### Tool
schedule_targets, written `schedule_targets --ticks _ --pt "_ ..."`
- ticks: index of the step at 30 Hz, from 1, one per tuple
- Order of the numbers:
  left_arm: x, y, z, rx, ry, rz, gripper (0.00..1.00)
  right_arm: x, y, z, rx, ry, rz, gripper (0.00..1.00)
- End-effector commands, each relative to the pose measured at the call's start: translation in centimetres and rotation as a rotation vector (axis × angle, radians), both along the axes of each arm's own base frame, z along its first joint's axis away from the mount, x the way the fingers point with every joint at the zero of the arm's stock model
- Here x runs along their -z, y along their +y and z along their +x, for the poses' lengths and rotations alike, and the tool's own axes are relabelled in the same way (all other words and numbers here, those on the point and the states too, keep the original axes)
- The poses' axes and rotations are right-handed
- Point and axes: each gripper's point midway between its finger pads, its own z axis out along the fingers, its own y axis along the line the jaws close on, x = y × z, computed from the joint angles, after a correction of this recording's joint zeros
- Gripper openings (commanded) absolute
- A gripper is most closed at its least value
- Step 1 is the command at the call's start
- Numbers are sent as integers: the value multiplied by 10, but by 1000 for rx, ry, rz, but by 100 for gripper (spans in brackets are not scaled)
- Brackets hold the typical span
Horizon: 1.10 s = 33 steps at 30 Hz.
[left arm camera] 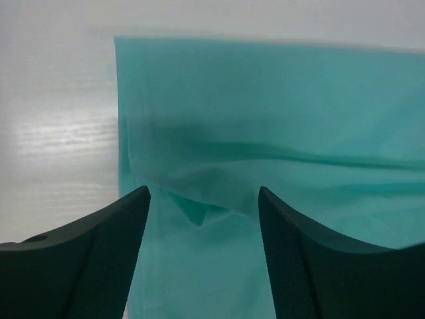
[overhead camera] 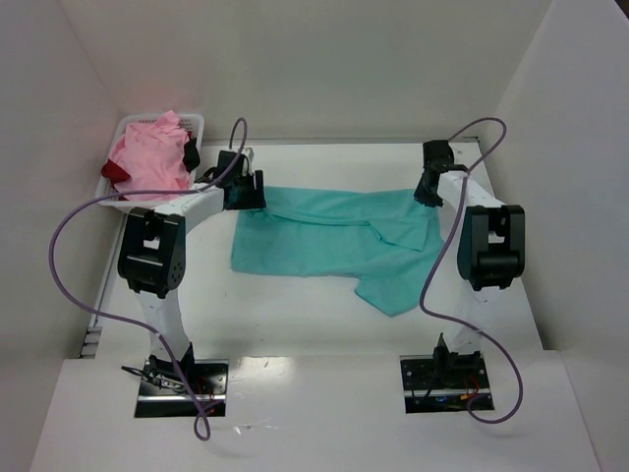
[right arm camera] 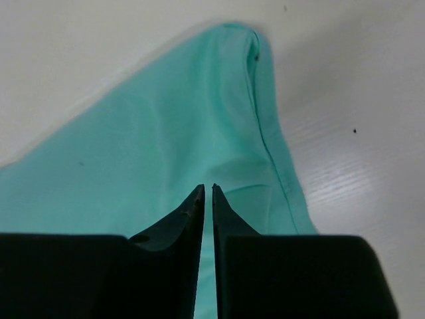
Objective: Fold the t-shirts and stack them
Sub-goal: Fold the flattened tshirt in 1/3 of the way
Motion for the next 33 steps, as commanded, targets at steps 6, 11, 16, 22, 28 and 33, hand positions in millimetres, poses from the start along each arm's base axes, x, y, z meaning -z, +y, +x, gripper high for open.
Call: schedule_targets --ticks 6,11,16,22,28,33 --pt "-1 -14 -44 80 72 2 66 32 -5 -17 40 114 -39 12" --pt "13 -22 -67 106 132 23 59 43 -9 -7 51 135 -58 12" --pt "24 -20 -76 107 167 71 56 46 -9 3 44 132 -63 12" --pt "25 -26 -80 125 178 64 56 61 -12 24 15 161 -96 11" --pt "34 -42 -95 166 217 65 56 71 -14 46 13 165 -110 11" --pt "34 -46 -100 181 229 62 55 72 -13 61 13 155 -110 11"
